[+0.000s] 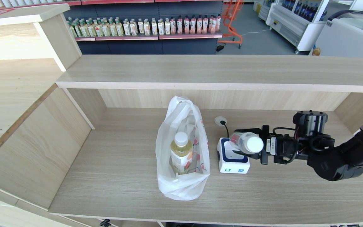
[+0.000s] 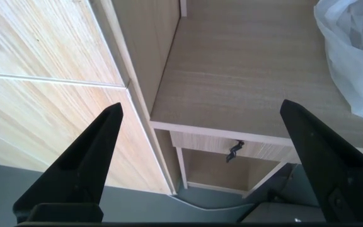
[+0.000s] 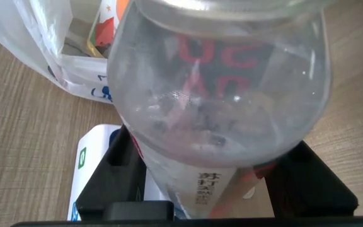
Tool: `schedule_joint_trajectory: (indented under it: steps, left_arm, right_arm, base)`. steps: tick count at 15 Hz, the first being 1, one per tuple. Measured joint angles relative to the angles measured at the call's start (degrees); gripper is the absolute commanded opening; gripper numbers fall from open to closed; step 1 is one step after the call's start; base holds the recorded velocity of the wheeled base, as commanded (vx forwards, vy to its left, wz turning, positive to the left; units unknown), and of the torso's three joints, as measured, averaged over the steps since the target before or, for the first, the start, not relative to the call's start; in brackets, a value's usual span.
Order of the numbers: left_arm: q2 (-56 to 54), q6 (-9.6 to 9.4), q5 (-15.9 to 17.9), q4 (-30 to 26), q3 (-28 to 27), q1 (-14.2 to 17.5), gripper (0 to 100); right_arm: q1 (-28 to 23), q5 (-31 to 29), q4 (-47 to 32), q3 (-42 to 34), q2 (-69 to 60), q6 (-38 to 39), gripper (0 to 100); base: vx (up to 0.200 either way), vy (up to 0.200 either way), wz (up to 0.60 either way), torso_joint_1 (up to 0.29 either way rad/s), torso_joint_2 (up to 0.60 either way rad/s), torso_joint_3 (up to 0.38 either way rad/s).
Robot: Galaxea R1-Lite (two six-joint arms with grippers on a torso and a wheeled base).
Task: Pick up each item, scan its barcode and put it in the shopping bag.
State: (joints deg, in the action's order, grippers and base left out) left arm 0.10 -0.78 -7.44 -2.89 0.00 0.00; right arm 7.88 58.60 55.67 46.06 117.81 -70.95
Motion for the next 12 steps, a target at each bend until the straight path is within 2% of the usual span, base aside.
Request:
schedule_joint_trajectory:
  steps: [3, 5, 8, 11, 12]
  left_arm:
    - [0.0, 0.0, 0.0, 0.0, 0.0, 0.0, 100]
    - [0.0, -0.01, 0.0, -0.01, 0.0, 0.0, 100]
    - [0.0, 0.0, -0.02, 0.0, 0.0, 0.0, 100]
    - [0.0, -0.01, 0.0, 0.0, 0.0, 0.0, 100]
    - [0.0, 0.0, 0.0, 0.0, 0.0, 0.0, 100]
  right_arm:
    - [-0.07, -0.04, 0.29, -0.09, -0.45, 0.9, 0]
    - [-0.13, -0.15, 0.18, -0.11, -1.79, 4.57, 0]
    - [-0.07, -3.04, 0.29, -0.33, -7.69, 21.96, 0]
    - [1.13, -13.19, 0.43, -0.41, -12.87, 40.52, 0]
    - [2.01, -15.71, 0.46, -0.39, -13.74, 43.25, 0]
  base:
    - [0.0, 0.0, 0.0, 0.0, 0.0, 0.0]
    - [0.0, 0.0, 0.0, 0.0, 0.0, 0.0]
    - [0.0, 0.0, 0.0, 0.0, 0.0, 0.0]
    - [0.0, 0.0, 0.0, 0.0, 0.0, 0.0]
    - [0.0, 0.0, 0.0, 0.0, 0.0, 0.0]
